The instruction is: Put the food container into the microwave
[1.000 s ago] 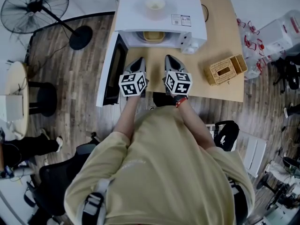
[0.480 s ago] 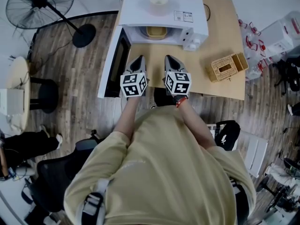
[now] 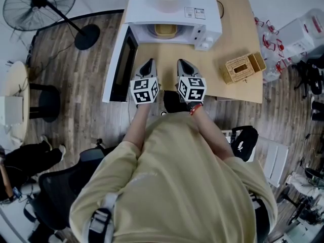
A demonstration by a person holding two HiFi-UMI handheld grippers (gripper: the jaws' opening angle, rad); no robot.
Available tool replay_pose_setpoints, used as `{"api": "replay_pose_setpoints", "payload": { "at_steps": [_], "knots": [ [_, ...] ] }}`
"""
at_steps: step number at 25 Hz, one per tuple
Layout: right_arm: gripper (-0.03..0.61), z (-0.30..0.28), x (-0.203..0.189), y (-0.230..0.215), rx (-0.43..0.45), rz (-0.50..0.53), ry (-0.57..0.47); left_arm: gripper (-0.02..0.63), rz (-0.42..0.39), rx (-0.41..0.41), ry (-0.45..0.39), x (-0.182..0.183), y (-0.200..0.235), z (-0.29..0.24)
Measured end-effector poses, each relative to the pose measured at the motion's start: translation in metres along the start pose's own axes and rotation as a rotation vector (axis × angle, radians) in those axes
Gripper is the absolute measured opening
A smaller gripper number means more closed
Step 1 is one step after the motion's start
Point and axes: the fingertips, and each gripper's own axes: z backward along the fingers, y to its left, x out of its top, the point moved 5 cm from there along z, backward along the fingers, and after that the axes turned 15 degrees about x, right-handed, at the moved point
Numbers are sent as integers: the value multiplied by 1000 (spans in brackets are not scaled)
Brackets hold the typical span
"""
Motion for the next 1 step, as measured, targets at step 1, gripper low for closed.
{"api": "replay_pose_setpoints", "payload": {
  "at_steps": [1],
  "knots": [
    [22,0,-1,-1,1,0,1,21,-5,3,2,-1,0,0]
  ]
}}
